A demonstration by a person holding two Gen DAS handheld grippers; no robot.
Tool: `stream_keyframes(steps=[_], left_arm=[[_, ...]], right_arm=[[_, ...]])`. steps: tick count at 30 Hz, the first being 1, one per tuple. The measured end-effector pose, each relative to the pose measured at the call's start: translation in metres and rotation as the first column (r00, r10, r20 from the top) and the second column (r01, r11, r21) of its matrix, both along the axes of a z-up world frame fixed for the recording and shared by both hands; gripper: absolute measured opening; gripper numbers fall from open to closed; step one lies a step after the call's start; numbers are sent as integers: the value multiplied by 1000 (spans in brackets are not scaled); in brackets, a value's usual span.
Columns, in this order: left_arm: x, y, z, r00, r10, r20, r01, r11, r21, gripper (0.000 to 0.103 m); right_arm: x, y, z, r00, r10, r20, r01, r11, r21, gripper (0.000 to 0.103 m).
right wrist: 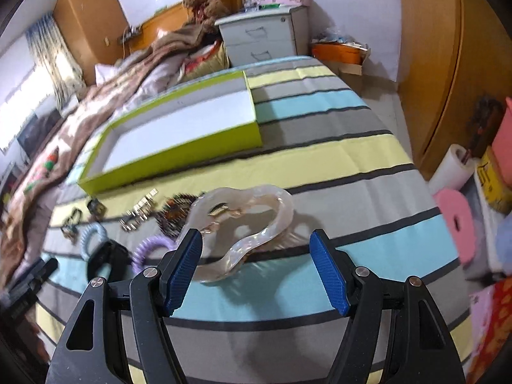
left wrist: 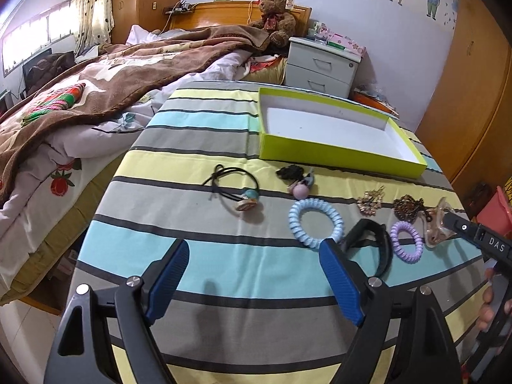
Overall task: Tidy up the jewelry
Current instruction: 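Close the right tool on the clear claw hair clip and lift it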
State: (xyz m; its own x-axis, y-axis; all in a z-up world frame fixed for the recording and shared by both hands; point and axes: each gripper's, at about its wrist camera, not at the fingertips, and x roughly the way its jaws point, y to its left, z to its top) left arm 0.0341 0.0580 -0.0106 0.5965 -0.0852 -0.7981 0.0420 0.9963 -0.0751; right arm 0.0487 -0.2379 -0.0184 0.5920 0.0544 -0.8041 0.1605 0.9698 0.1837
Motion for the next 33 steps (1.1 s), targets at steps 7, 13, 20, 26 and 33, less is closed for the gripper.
stream_keyframes(steps=[7, 13, 20, 26, 33], left_arm=[[8, 24, -4, 998, 61, 0, -61, 998, -9, 85], [17, 27, -16, 996, 67, -57, -70, 996, -50, 85], [21, 22, -20, 996, 51, -74, -54, 998, -36, 85], [24, 27, -17, 997, 66, -51, -68, 997, -36, 85], [31, 28, -14, 998, 54, -42, -55, 998, -33, 85]], right_arm=[[4, -21, 0, 998, -2, -58, -5, 992, -123, 70], [3, -9, 0, 995, 83, -54, -86, 995, -54, 70], [12, -2, -12, 998, 41, -42, -41, 999, -5, 59], [12, 14, -9, 993, 119, -25, -121, 988, -99, 28], [7, 16, -6, 989, 146, 7, -142, 974, -176, 13]])
